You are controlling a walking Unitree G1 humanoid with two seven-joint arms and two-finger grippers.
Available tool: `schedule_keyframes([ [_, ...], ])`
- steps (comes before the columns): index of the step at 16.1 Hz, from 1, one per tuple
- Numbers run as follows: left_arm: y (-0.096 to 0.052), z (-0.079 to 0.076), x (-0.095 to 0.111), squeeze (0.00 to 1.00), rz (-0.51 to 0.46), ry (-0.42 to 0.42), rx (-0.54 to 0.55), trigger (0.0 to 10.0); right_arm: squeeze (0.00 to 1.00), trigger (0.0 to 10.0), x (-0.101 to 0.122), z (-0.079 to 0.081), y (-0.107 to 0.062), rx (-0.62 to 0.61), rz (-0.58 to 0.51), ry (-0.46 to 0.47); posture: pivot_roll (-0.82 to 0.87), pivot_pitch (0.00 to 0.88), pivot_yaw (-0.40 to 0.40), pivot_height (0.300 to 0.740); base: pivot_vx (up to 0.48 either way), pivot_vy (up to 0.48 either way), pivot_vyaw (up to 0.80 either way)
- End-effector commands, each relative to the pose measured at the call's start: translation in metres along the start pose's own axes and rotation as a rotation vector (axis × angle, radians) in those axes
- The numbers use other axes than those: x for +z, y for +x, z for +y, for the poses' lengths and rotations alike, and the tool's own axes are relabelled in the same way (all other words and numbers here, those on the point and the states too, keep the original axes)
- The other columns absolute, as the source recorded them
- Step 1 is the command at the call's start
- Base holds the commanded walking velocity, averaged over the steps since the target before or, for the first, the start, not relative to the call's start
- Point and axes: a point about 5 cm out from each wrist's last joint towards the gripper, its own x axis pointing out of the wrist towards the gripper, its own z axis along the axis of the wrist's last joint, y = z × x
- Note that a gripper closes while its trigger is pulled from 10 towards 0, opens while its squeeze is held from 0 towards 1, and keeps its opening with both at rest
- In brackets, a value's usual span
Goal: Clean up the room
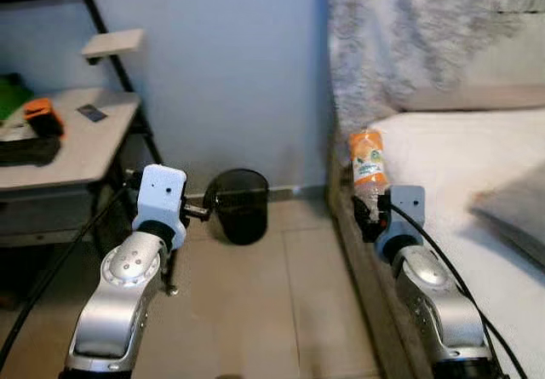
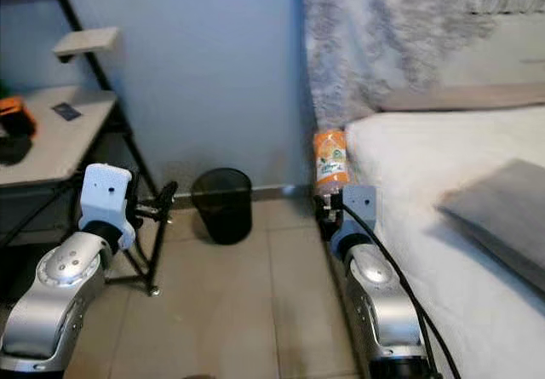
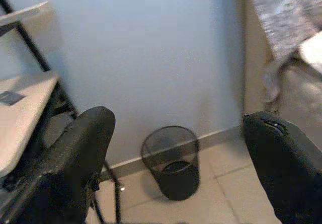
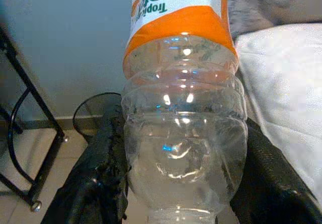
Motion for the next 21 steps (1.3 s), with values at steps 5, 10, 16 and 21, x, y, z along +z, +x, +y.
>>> schedule_keyframes([
  [5, -0.001, 0.002, -0.003, 0.00, 0.011, 0.006, 0.002, 10.0, 0.00, 10.0, 0.009, 0.008, 0.002, 0.009, -0.032, 0.035, 0.04, 0.000, 0.058, 0.740, 0.338, 0.000, 0.32],
  [10, -0.001, 0.003, -0.003, 0.00, 0.009, 0.000, 0.006, 10.0, 0.00, 10.0, 0.010, 0.006, 0.003, 0.001, -0.031, 0.010, 0.05, 0.000, 0.053, 0.740, 0.338, 0.000, 0.00],
  [16, 0.003, 0.002, 0.000, 0.00, -0.003, -0.001, -0.001, 10.0, 0.00, 10.0, 0.014, -0.001, 0.005, -0.040, -0.039, -0.012, 0.04, 0.000, 0.039, 0.740, 0.341, 0.000, 0.00],
  [21, 0.007, -0.006, 0.001, 0.00, -0.014, -0.011, -0.014, 10.0, 0.00, 10.0, 0.016, -0.005, 0.005, -0.027, -0.024, -0.028, 0.03, 0.000, 0.016, 0.740, 0.338, 0.000, 0.00],
])
